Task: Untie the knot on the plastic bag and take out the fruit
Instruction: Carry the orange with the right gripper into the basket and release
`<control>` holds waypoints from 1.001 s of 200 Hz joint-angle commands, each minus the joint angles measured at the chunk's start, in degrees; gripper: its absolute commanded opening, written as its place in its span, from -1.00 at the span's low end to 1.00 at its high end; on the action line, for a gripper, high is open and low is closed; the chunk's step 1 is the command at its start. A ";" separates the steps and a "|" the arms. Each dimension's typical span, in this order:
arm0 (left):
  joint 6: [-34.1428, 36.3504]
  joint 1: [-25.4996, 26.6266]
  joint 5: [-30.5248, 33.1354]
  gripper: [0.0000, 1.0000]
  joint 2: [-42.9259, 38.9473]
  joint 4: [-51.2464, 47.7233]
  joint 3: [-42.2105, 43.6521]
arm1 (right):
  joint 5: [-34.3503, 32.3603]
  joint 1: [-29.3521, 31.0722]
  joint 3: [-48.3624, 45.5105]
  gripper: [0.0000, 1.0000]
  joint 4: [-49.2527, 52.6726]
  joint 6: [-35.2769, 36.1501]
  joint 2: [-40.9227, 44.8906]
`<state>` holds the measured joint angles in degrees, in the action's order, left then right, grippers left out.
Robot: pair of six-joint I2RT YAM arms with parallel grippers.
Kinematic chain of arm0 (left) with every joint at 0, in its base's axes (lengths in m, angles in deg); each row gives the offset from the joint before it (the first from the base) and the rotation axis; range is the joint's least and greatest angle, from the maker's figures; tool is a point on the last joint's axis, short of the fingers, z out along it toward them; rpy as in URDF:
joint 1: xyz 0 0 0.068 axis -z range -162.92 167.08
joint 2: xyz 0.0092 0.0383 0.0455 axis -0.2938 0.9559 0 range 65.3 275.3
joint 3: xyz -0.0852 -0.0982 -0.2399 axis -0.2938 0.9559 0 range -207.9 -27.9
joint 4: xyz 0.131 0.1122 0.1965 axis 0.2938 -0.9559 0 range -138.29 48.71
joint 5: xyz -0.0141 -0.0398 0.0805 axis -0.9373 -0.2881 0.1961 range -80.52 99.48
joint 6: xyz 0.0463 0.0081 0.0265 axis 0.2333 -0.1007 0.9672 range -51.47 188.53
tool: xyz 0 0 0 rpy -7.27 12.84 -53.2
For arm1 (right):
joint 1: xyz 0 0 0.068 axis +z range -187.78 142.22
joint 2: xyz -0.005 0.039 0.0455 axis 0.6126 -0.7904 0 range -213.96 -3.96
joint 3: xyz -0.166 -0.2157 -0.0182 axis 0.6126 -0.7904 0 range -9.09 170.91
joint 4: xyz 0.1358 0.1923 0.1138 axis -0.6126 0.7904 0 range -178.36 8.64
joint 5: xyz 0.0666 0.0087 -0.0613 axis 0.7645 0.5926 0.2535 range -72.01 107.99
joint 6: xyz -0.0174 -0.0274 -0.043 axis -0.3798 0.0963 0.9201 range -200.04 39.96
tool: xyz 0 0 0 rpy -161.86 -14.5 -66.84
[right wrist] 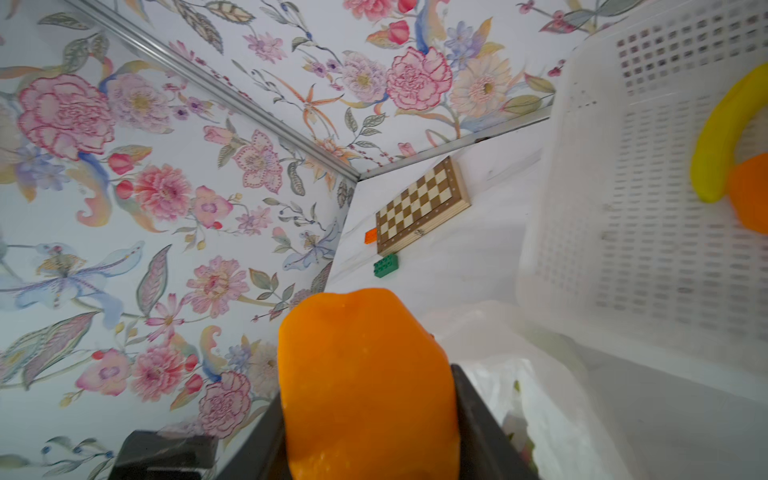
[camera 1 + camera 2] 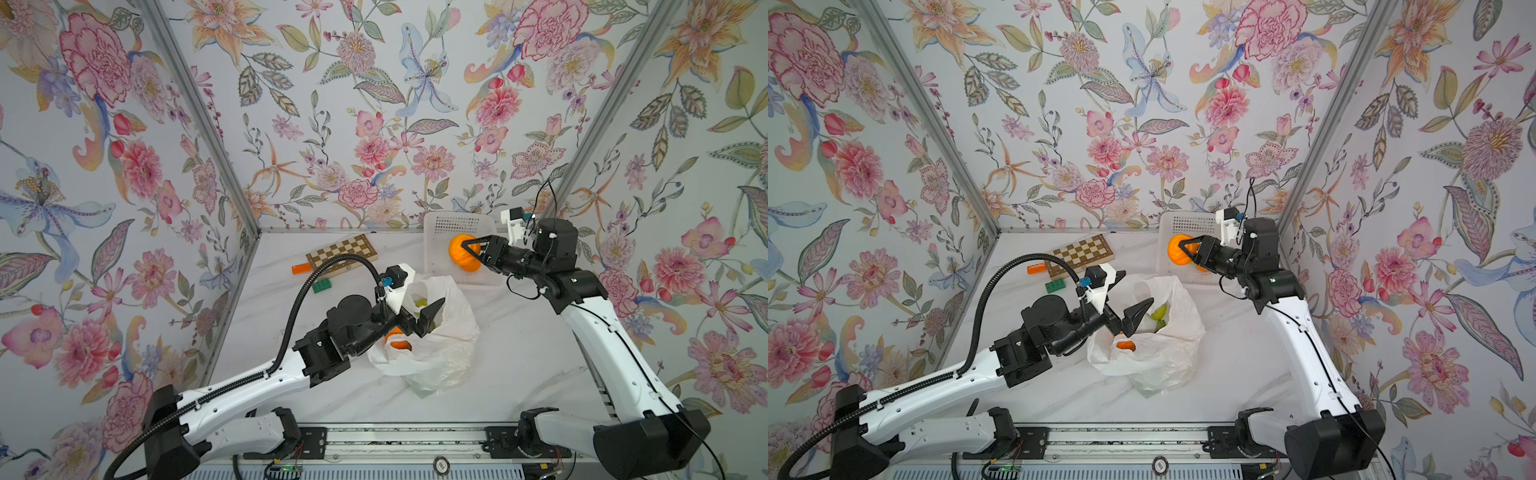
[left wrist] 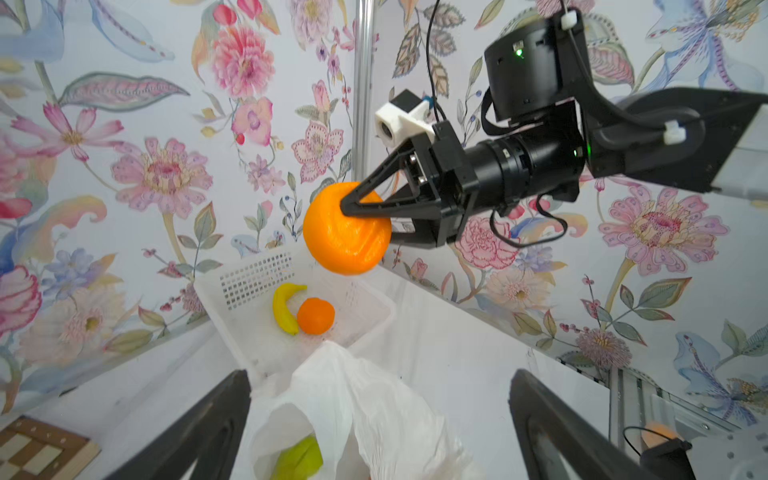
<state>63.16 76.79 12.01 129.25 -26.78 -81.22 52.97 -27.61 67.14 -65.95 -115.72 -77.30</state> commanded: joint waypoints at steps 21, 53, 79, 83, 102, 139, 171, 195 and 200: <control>-4.94 1.56 1.65 0.98 0.43 -18.62 -6.13 | -10.85 -2.80 8.56 -0.25 12.69 13.37 -11.26; -4.48 2.51 1.67 0.98 2.13 -21.79 -8.44 | -16.12 -4.15 13.65 -0.25 17.40 19.05 -19.99; -3.67 3.23 1.08 0.98 2.93 -21.66 -8.91 | -17.94 -5.15 16.45 -0.25 19.30 21.20 -25.87; -3.49 3.38 1.00 0.98 3.01 -21.49 -8.91 | -18.11 -5.23 16.70 -0.25 19.41 21.53 -26.74; -3.00 4.04 0.99 0.98 3.34 -20.83 -8.90 | -19.53 -6.00 17.76 -0.26 19.94 22.48 -30.76; -2.83 4.63 1.78 0.98 3.91 -20.77 -9.09 | -21.60 -6.93 19.44 -0.27 20.21 23.47 -37.26; -2.54 4.89 2.96 0.98 3.91 -21.26 -8.91 | -22.12 -7.04 20.44 -0.27 20.21 23.35 -41.74; -2.42 5.07 4.20 0.98 3.93 -21.79 -8.83 | -22.32 -6.88 20.16 -0.27 20.21 22.47 -44.30; -2.38 5.11 4.31 0.98 3.91 -21.81 -8.74 | -22.48 -6.69 20.03 -0.27 20.08 22.33 -44.64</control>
<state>59.66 81.03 14.00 132.87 -47.55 -88.50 31.79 -34.56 86.15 -47.09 -93.69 -120.03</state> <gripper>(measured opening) 0.989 0.454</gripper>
